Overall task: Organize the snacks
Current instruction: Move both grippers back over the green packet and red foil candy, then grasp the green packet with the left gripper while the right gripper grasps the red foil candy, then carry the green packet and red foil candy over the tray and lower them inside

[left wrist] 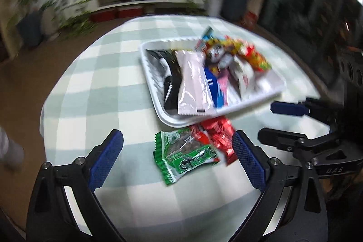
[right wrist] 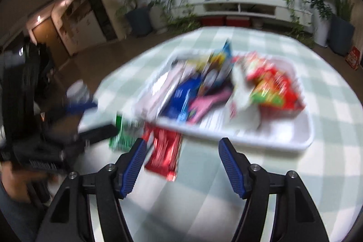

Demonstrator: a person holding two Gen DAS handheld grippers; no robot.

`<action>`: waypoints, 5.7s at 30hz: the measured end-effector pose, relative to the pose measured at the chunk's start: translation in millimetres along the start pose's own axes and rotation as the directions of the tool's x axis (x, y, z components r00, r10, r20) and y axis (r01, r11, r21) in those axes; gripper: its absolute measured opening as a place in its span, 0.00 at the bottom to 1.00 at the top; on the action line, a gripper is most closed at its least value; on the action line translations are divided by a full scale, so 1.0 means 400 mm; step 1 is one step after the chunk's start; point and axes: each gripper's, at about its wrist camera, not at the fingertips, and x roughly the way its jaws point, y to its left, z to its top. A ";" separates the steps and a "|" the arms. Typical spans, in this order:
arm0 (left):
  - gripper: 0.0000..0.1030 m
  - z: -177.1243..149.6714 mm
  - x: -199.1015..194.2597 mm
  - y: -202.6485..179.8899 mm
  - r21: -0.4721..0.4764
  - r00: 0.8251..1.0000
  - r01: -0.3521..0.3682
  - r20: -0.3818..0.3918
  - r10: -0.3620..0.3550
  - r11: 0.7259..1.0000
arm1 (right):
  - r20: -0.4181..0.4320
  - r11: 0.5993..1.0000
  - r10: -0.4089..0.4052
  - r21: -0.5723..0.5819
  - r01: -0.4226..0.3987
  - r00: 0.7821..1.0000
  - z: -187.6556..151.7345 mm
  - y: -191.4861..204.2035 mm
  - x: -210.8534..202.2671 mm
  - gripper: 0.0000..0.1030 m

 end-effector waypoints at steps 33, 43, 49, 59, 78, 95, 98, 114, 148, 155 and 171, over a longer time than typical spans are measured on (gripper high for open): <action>0.60 -0.032 0.133 -0.080 0.308 0.983 -0.061 -0.147 0.111 0.949 | -0.130 0.997 -0.003 0.079 0.013 0.992 -0.022 -0.052 0.091 0.66; 0.27 -0.028 0.129 -0.048 0.130 0.978 -0.001 -0.209 0.029 0.991 | -0.118 0.994 0.007 0.105 0.005 0.993 -0.021 -0.060 0.090 0.66; 0.26 -0.039 0.116 -0.052 0.100 0.976 0.008 -0.217 0.014 0.995 | -0.115 0.990 0.017 0.139 -0.001 0.993 -0.016 -0.065 0.091 0.70; 0.26 -0.047 0.072 -0.039 0.048 0.983 0.013 -0.183 -0.004 0.999 | -0.103 0.998 -0.043 0.040 0.047 0.994 -0.018 0.002 0.120 0.71; 0.26 -0.040 0.054 -0.019 -0.013 0.986 0.062 -0.152 -0.063 0.998 | -0.114 0.997 -0.068 -0.038 0.064 0.991 -0.031 0.007 0.106 0.23; 0.26 -0.001 -0.036 -0.001 -0.101 0.985 0.174 0.011 -0.174 0.980 | 0.018 0.997 0.034 0.071 -0.035 0.999 -0.001 -0.037 -0.058 0.20; 0.26 0.009 -0.043 -0.008 -0.103 0.984 0.176 0.026 -0.175 0.979 | 0.065 0.992 0.012 0.125 -0.020 0.998 0.020 -0.090 -0.093 0.20; 0.26 0.123 -0.059 -0.031 -0.161 0.950 0.294 0.155 -0.270 0.942 | 0.183 0.973 -0.026 0.232 -0.017 0.983 0.055 -0.189 -0.169 0.20; 0.26 0.246 0.217 0.004 -0.304 0.979 0.165 0.167 -0.118 0.938 | 0.068 0.991 -0.106 0.092 0.100 0.992 0.211 -0.181 0.071 0.20; 0.51 0.245 0.242 -0.009 -0.286 0.982 0.154 0.148 -0.115 0.946 | 0.052 0.989 -0.124 0.092 0.119 0.991 0.203 -0.191 0.087 0.21; 0.71 0.244 0.207 -0.013 -0.280 0.981 0.133 0.176 -0.085 0.951 | 0.077 0.987 -0.152 0.054 0.149 0.985 0.198 -0.174 0.073 0.37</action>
